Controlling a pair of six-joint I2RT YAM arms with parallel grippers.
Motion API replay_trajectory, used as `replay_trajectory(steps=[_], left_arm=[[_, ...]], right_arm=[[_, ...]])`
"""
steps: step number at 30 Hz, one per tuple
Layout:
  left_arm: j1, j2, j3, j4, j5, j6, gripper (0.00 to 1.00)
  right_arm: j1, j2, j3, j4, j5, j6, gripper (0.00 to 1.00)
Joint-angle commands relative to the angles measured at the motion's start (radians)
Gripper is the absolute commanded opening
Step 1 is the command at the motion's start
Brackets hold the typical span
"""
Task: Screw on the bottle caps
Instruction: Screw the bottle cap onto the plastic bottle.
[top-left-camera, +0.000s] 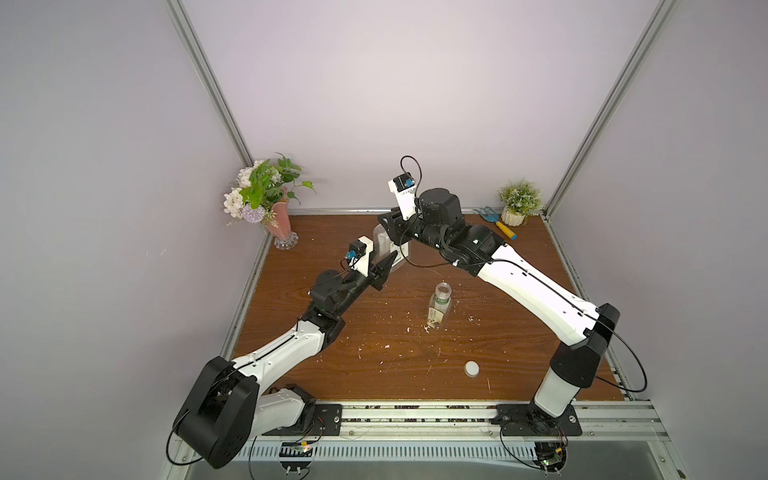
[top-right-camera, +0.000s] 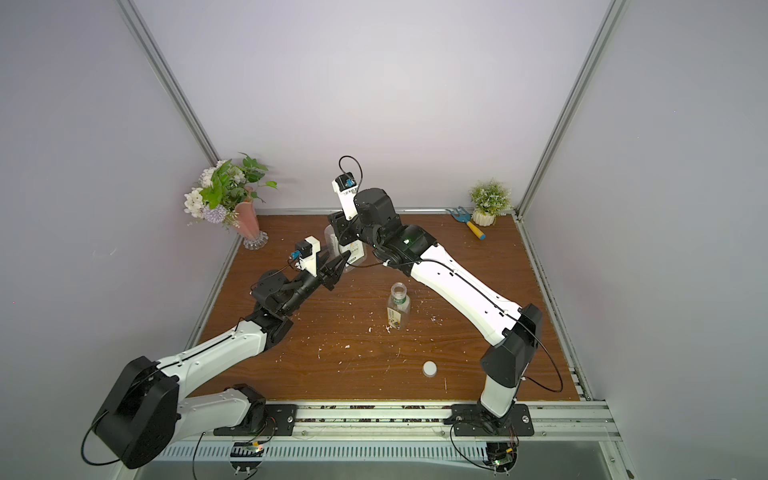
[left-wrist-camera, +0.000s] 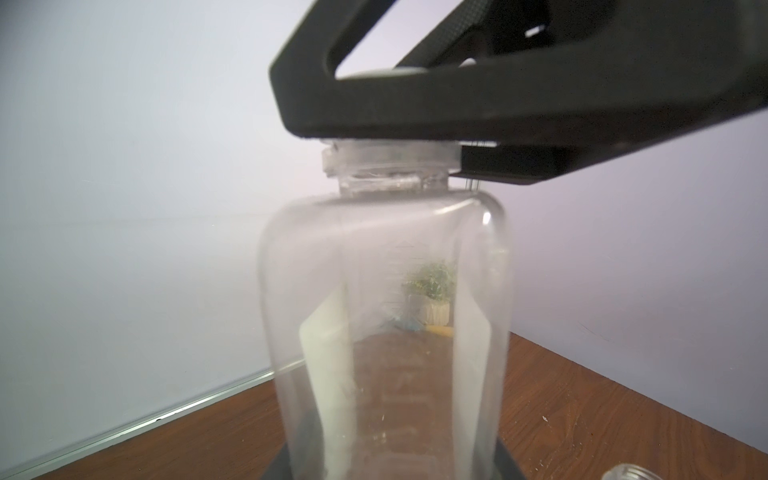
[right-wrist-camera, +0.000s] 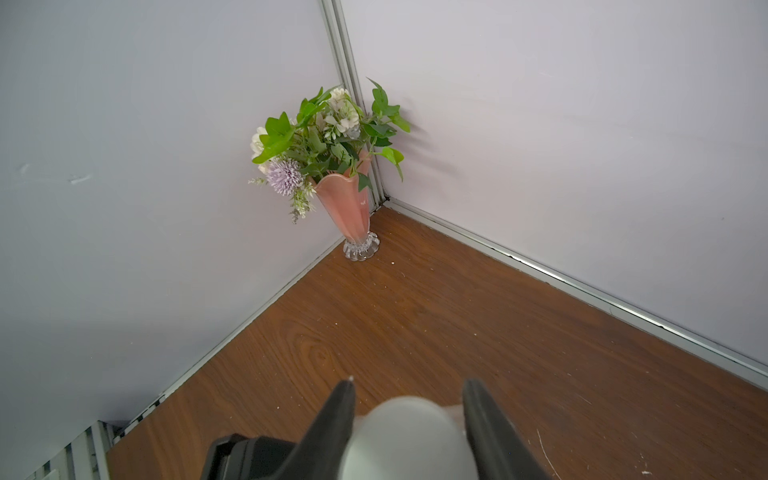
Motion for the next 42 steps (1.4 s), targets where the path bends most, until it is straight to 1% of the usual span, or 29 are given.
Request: replay_trajectory(steps=[1, 3, 4, 6, 8, 11, 16, 19, 22, 28, 30, 35, 39, 42], left_arm=[[-0.020, -0.015, 0.016, 0.091, 0.033, 0.037, 0.00], [-0.019, -0.013, 0.014, 0.091, 0.040, 0.035, 0.00], [-0.019, -0.013, 0.015, 0.091, 0.044, 0.035, 0.00], [-0.019, -0.009, 0.016, 0.091, 0.051, 0.034, 0.00], [-0.019, -0.005, 0.016, 0.091, 0.060, 0.035, 0.00], [-0.019, 0.000, 0.015, 0.091, 0.069, 0.033, 0.00], [-0.020, 0.007, 0.016, 0.090, 0.089, 0.028, 0.00], [-0.020, 0.015, 0.019, 0.089, 0.104, 0.022, 0.00], [-0.020, 0.022, 0.022, 0.091, 0.122, 0.017, 0.01], [-0.018, 0.030, 0.028, 0.090, 0.152, 0.010, 0.01], [-0.017, 0.034, 0.030, 0.090, 0.160, 0.006, 0.01], [-0.013, 0.041, 0.036, 0.084, 0.182, -0.002, 0.01], [-0.012, 0.042, 0.037, 0.083, 0.185, -0.002, 0.01], [-0.011, 0.045, 0.041, 0.082, 0.189, -0.005, 0.01]], right_arm=[[0.029, 0.004, 0.053, -0.077, -0.052, 0.030, 0.50], [0.013, 0.011, 0.090, -0.100, -0.079, 0.009, 0.55], [0.006, 0.018, 0.111, -0.113, -0.102, -0.004, 0.61], [-0.008, 0.030, 0.157, -0.141, -0.147, -0.022, 0.67], [-0.026, 0.041, 0.197, -0.164, -0.208, -0.045, 0.76], [-0.062, 0.047, 0.228, -0.186, -0.271, -0.067, 0.80], [-0.146, 0.031, 0.224, -0.178, -0.431, -0.106, 0.82], [-0.181, 0.013, 0.194, -0.157, -0.509, -0.144, 0.82], [-0.224, -0.025, 0.113, -0.089, -0.626, -0.175, 0.79], [-0.284, -0.074, -0.021, 0.008, -0.795, -0.180, 0.65], [-0.291, -0.081, -0.047, 0.028, -0.817, -0.180, 0.60], [-0.303, -0.113, -0.122, 0.103, -0.904, -0.172, 0.57], [-0.306, -0.126, -0.140, 0.112, -0.936, -0.179, 0.57], [-0.308, -0.126, -0.143, 0.101, -0.947, -0.188, 0.52]])
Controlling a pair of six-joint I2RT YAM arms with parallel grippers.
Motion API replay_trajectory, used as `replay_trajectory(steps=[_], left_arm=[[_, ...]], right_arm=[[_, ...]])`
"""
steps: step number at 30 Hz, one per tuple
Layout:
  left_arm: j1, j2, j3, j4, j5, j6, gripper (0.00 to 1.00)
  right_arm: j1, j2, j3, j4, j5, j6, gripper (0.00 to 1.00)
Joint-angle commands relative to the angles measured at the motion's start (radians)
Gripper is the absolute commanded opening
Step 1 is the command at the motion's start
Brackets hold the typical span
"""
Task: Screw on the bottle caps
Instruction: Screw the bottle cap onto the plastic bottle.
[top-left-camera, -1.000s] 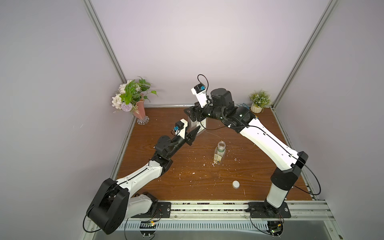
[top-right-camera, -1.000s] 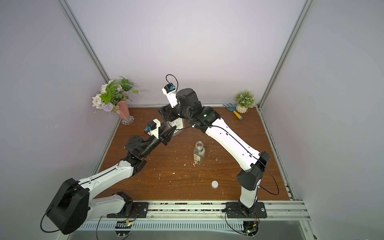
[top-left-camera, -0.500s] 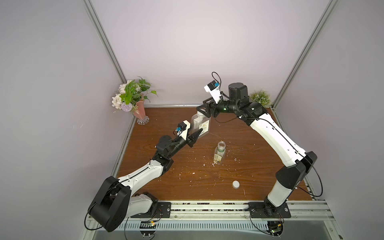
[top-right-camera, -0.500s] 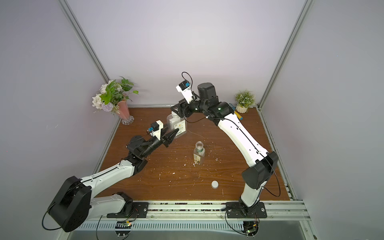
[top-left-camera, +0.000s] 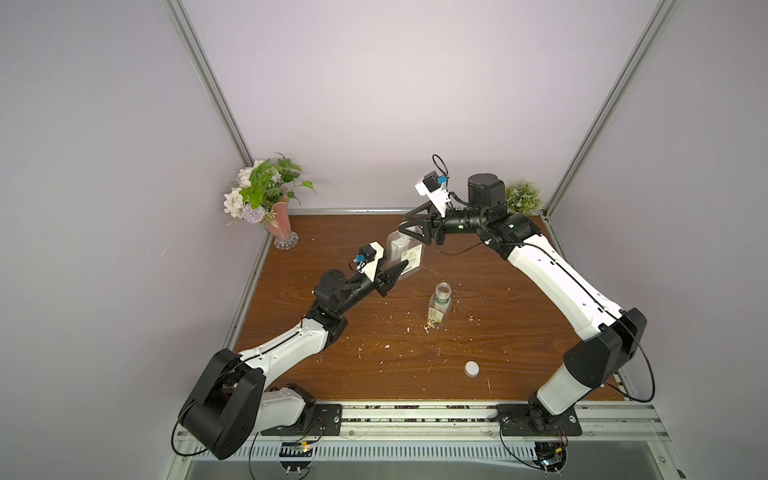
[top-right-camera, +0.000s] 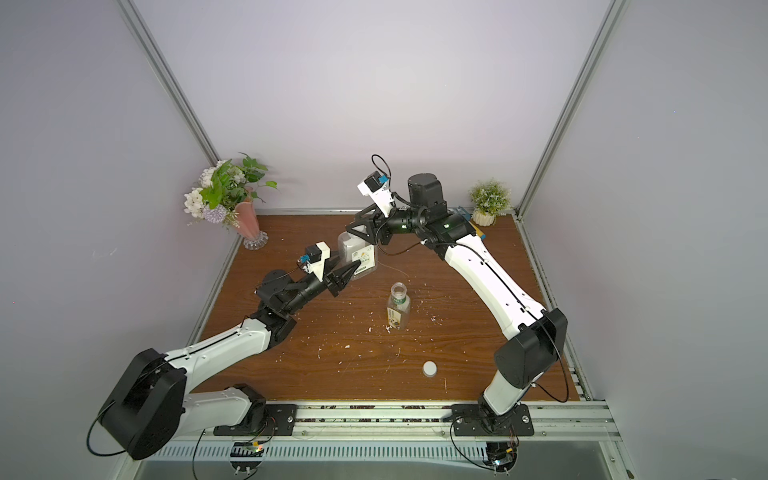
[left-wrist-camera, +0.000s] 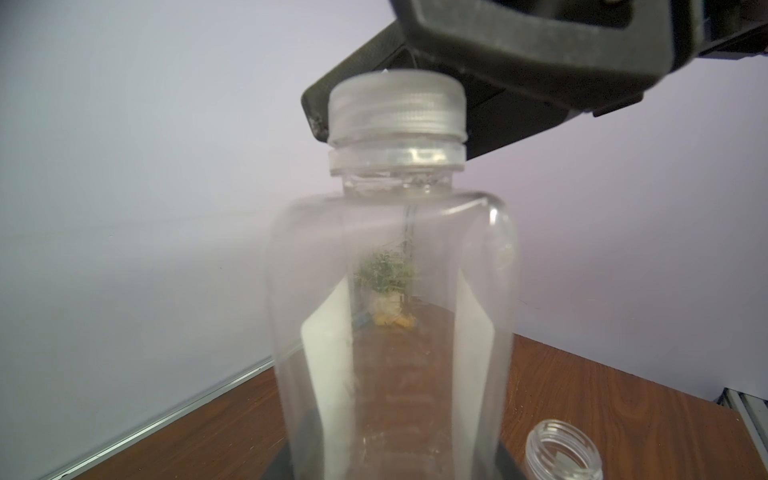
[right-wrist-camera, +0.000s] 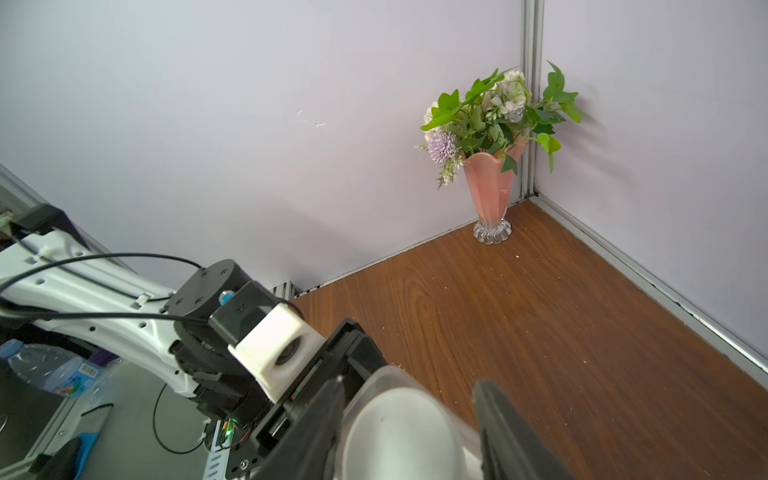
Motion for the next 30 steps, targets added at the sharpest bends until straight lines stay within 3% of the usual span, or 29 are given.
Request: replay_trajectory(steps=[1, 10, 18, 27, 30], left_arm=[[-0.001, 0.000, 0.034, 0.045, 0.020, -0.011, 0.01], [0.003, 0.003, 0.034, 0.044, 0.021, -0.010, 0.01], [0.010, 0.009, 0.037, 0.044, 0.015, -0.015, 0.01], [0.020, 0.023, 0.045, 0.040, 0.014, -0.023, 0.00], [0.019, 0.025, 0.045, 0.040, 0.015, -0.023, 0.01]], right_arm=[[-0.004, -0.041, 0.005, 0.035, -0.061, -0.020, 0.49], [-0.006, -0.039, -0.002, 0.018, -0.056, -0.028, 0.30], [-0.006, -0.035, 0.002, -0.011, -0.081, -0.035, 0.35], [-0.006, -0.035, 0.000, -0.035, -0.111, -0.042, 0.23], [-0.006, -0.032, 0.001, -0.049, -0.113, -0.052, 0.26]])
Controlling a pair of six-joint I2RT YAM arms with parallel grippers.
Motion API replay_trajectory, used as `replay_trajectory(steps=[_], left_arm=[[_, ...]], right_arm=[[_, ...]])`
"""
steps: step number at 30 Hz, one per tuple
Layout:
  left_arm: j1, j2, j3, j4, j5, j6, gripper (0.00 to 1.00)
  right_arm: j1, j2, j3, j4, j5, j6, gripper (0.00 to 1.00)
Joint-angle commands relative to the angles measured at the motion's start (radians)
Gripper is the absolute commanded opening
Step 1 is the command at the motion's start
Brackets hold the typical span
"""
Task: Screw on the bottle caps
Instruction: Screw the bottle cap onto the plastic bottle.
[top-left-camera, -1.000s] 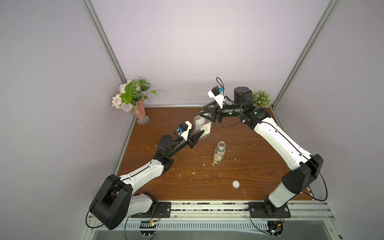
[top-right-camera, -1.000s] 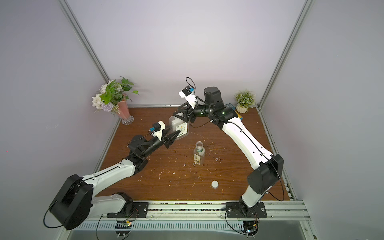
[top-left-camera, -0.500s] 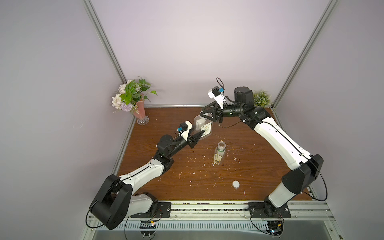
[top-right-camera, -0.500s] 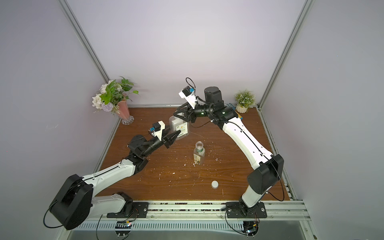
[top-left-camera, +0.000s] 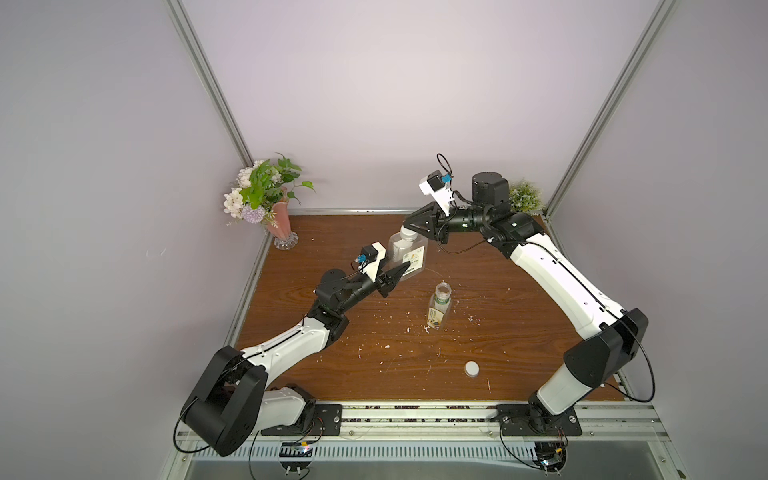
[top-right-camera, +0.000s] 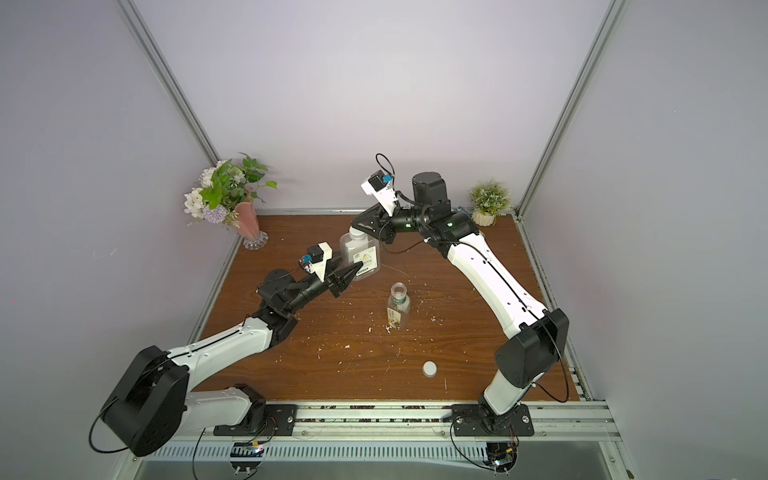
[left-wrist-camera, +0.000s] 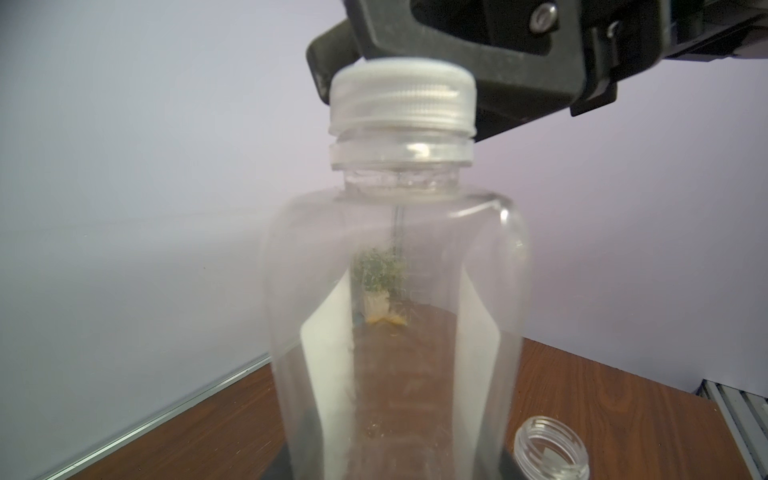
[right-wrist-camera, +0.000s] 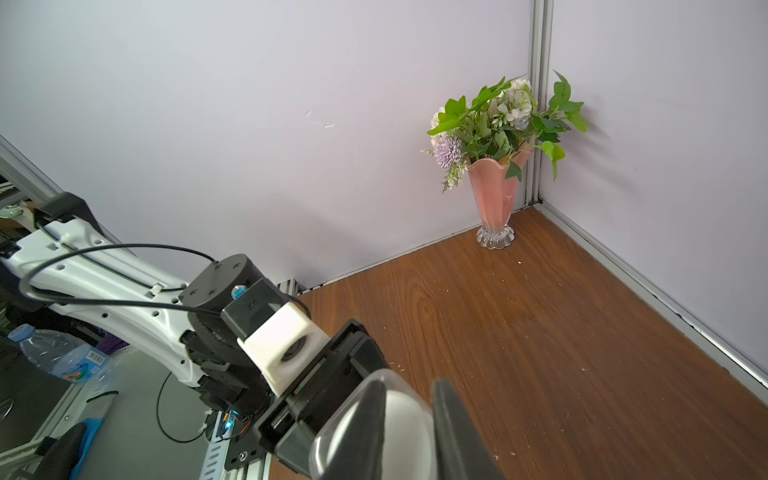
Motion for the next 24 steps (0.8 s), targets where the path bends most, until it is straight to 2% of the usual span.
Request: replay_trajectory(steps=[1, 7, 10, 16, 18, 24], left_arm=[[0.014, 0.009, 0.041, 0.032, -0.012, -0.018, 0.00], [0.015, 0.005, 0.041, 0.031, -0.008, -0.019, 0.00], [0.015, 0.008, 0.044, 0.026, -0.006, -0.019, 0.01], [0.014, 0.007, 0.043, 0.024, -0.004, -0.019, 0.00], [0.015, 0.007, 0.043, 0.024, -0.002, -0.018, 0.01], [0.015, 0.011, 0.049, 0.017, -0.002, -0.016, 0.01]], right_arm=[[0.017, -0.031, 0.000, -0.042, -0.066, -0.022, 0.30], [0.017, -0.035, -0.003, -0.050, -0.047, -0.036, 0.50], [0.019, -0.036, -0.006, -0.049, -0.044, -0.041, 0.49], [0.017, -0.032, -0.005, -0.063, -0.028, -0.048, 0.39], [0.019, -0.030, -0.002, -0.073, -0.022, -0.055, 0.39], [0.023, -0.028, 0.000, -0.095, -0.009, -0.079, 0.50]])
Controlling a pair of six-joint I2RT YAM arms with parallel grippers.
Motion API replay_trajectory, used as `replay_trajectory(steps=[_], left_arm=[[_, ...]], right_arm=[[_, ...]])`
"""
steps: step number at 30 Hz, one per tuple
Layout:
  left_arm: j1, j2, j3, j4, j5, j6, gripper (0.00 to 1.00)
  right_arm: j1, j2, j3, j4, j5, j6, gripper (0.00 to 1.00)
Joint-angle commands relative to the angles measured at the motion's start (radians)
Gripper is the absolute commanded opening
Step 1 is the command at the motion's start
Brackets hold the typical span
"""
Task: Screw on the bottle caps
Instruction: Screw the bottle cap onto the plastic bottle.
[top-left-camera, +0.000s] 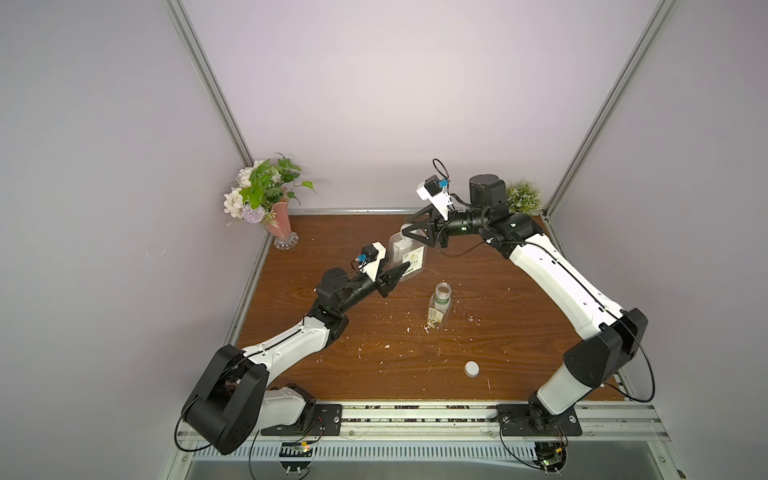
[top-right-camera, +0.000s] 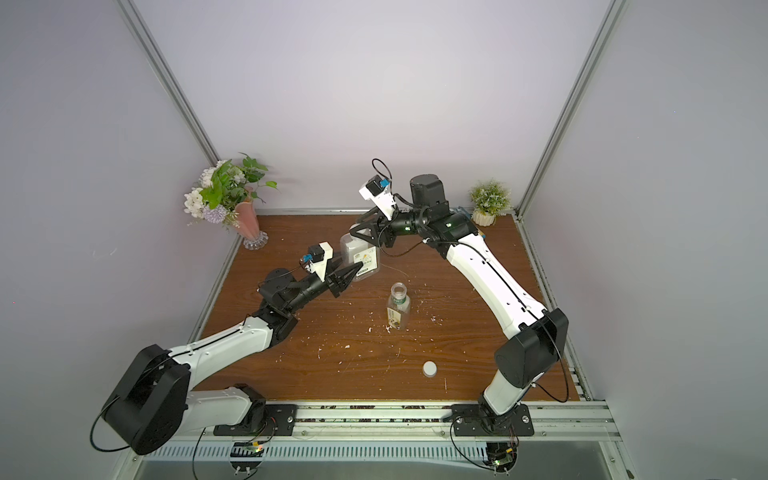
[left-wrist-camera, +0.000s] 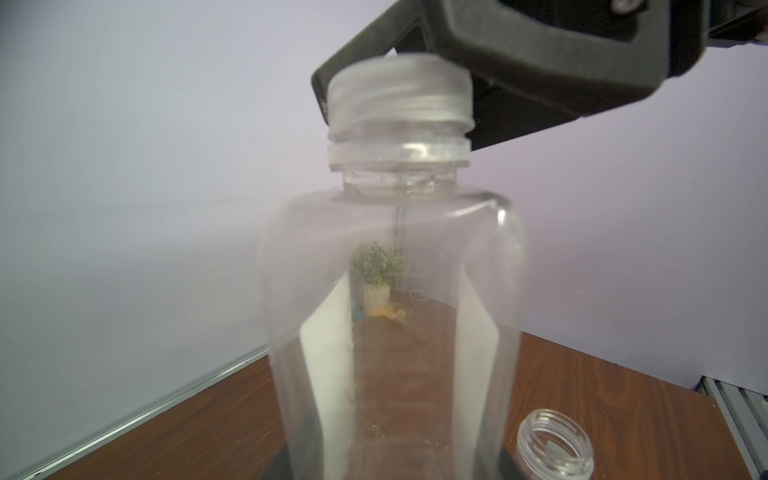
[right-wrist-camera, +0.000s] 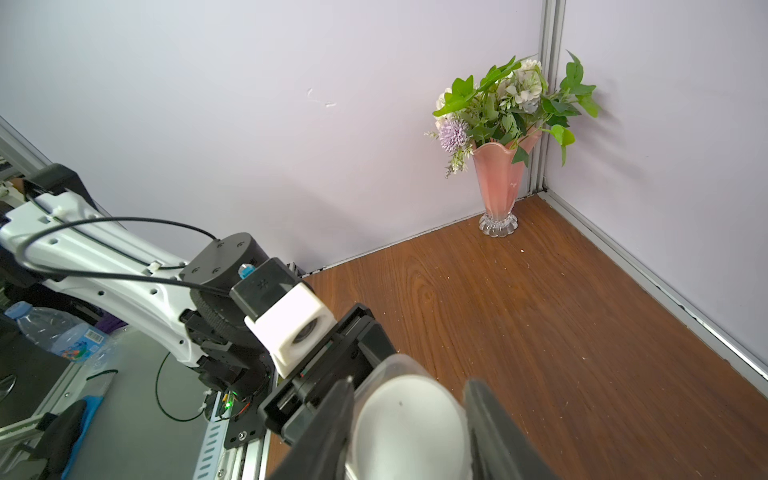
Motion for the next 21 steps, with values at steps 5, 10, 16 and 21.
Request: replay_trajectory(steps=[5, 10, 16, 21], left_arm=[[0.010, 0.008, 0.049, 0.034, -0.002, -0.012, 0.01], [0.009, 0.006, 0.049, 0.034, -0.003, -0.011, 0.00], [0.010, 0.002, 0.047, 0.034, -0.004, -0.009, 0.01], [0.009, 0.006, 0.050, 0.032, -0.003, -0.008, 0.01]], right_arm=[[0.016, -0.025, 0.014, -0.054, 0.002, -0.036, 0.47], [0.018, -0.012, 0.025, -0.072, 0.024, -0.043, 0.47], [0.020, -0.005, 0.032, -0.086, 0.038, -0.051, 0.43], [0.025, 0.003, 0.042, -0.104, 0.051, -0.063, 0.43]])
